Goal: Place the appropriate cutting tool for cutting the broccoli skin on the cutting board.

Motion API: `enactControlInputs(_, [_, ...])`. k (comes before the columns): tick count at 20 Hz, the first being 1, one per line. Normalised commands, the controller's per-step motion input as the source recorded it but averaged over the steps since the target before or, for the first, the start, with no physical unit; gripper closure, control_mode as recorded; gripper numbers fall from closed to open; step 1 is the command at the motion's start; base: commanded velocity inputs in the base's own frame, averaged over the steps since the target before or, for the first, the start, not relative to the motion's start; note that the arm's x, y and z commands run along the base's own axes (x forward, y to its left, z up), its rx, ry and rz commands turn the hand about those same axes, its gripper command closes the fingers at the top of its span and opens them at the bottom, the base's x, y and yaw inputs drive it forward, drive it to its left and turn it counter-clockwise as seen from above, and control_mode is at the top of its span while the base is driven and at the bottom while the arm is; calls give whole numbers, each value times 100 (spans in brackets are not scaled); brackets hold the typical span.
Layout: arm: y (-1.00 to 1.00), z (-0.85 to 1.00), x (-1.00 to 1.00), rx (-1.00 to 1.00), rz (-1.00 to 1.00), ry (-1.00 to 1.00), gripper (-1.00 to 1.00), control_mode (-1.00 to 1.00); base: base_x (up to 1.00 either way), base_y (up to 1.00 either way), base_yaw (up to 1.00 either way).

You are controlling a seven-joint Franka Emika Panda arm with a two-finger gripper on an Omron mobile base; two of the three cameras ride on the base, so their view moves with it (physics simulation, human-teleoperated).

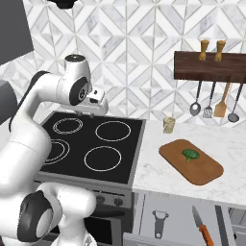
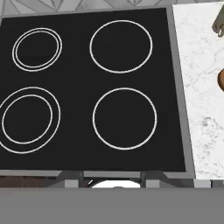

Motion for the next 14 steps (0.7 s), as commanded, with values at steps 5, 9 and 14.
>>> enactControlInputs(5, [0,-9,-57,0,1,-9,-100,-100,0,0,0])
enactControlInputs(9, [-88,-48,-91,10,0,-5,-100,-100,0,0,0])
enactControlInputs(14, [-100,-59,-74,2,0,2,-100,-100,0,0,0])
